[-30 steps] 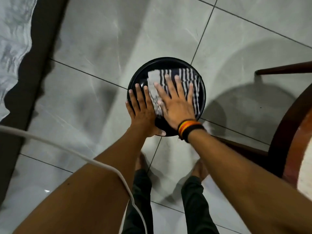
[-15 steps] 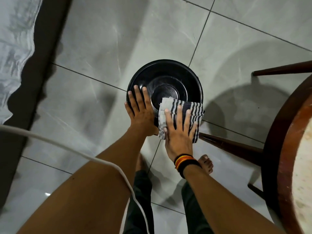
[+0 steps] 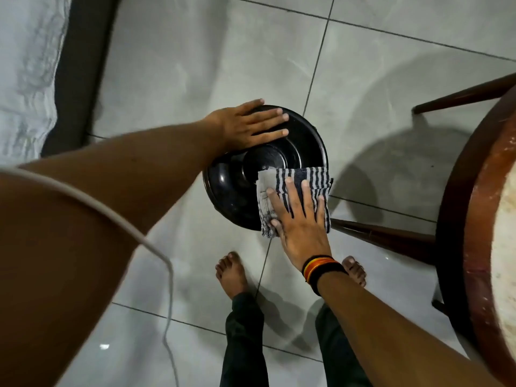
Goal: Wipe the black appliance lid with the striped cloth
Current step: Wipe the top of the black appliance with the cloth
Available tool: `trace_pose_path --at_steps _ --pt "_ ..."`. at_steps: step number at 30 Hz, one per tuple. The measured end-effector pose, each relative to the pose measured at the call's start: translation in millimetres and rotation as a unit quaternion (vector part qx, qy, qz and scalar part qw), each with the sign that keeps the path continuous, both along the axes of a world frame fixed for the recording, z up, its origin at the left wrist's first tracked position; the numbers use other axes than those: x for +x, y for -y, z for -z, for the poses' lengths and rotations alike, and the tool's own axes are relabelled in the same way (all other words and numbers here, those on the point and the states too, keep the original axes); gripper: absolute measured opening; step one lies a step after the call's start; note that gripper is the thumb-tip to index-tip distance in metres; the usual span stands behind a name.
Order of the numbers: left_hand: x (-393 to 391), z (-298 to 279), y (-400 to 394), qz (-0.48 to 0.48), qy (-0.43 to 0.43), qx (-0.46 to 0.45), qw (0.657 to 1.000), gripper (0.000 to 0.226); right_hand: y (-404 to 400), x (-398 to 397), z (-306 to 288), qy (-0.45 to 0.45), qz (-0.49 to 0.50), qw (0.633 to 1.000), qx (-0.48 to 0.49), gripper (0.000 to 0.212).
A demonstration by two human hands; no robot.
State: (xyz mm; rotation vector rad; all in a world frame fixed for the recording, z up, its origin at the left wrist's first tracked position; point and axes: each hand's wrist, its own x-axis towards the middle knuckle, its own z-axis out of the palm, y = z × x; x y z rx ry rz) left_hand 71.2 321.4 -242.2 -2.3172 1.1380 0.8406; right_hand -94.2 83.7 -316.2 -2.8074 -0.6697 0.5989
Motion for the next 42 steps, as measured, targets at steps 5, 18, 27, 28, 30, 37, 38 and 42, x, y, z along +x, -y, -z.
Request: trace_pose_path --at_steps 5,18,27,28,30,37,38,42 --pt "10 14 -4 -0.044 -0.031 -0.026 0.998 0.189 22 29 3 0.012 -0.062 0.998 -0.004 0.069" --pt "-76 28 14 -0.510 -0.011 -0.065 0.858 0.192 -21 165 -27 -0.078 -0.074 0.994 0.000 0.059" --pt "-139 33 56 -0.708 -0.027 -0.152 0.689 0.186 -53 140 -21 -0.033 -0.078 0.996 0.012 0.056" --pt "-138 33 56 -0.710 -0.031 -0.149 0.687 0.186 -52 134 -21 -0.026 -0.064 0.998 0.013 0.055" --pt "-136 31 55 -0.713 -0.040 -0.143 0.686 0.186 -44 110 -26 -0.008 -0.013 1.000 0.013 0.053" --pt "-140 35 54 -0.707 -0.028 -0.171 0.686 0.168 -28 -5 -30 -0.028 -0.055 0.998 -0.022 0.080" --pt "-141 37 53 -0.707 -0.019 -0.171 0.686 0.165 -29 -2 -29 -0.029 -0.068 0.997 -0.014 0.082" --pt "-143 40 52 -0.703 -0.021 -0.174 0.689 0.176 5 41 -16 0.020 -0.225 0.974 -0.013 0.065"
